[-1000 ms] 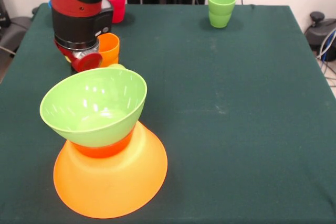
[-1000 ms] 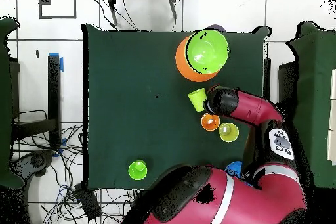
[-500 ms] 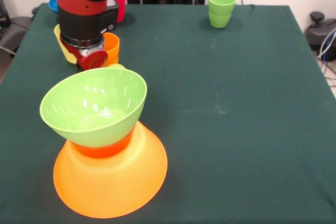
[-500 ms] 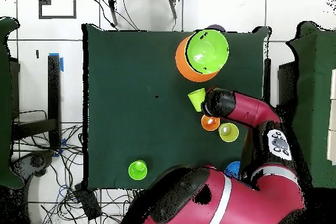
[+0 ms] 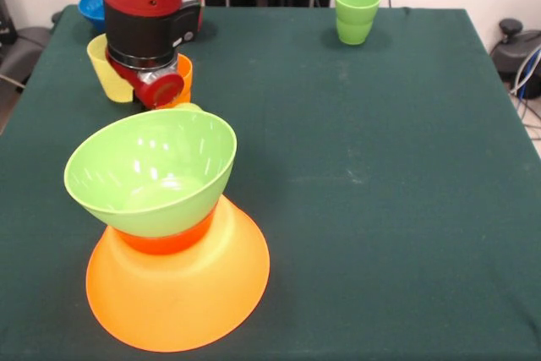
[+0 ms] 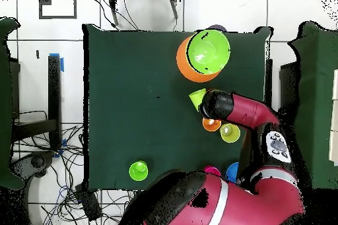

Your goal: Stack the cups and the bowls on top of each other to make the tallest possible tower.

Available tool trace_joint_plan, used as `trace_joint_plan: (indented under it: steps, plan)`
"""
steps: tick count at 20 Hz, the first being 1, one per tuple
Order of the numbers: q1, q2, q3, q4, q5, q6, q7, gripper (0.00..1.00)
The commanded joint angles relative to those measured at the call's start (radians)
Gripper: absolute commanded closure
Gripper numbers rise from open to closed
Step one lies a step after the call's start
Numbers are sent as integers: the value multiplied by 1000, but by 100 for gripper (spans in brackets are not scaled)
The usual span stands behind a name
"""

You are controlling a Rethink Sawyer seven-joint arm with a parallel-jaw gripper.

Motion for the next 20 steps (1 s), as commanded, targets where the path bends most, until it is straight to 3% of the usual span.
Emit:
trace_joint_plan:
  steps: [1, 8, 20]
  plan:
    - [47, 39, 108, 44, 6, 37, 27, 100]
    - [64, 95, 108, 35, 13, -35, 66, 100]
    - [108, 115, 93, 70, 48, -79, 129, 100]
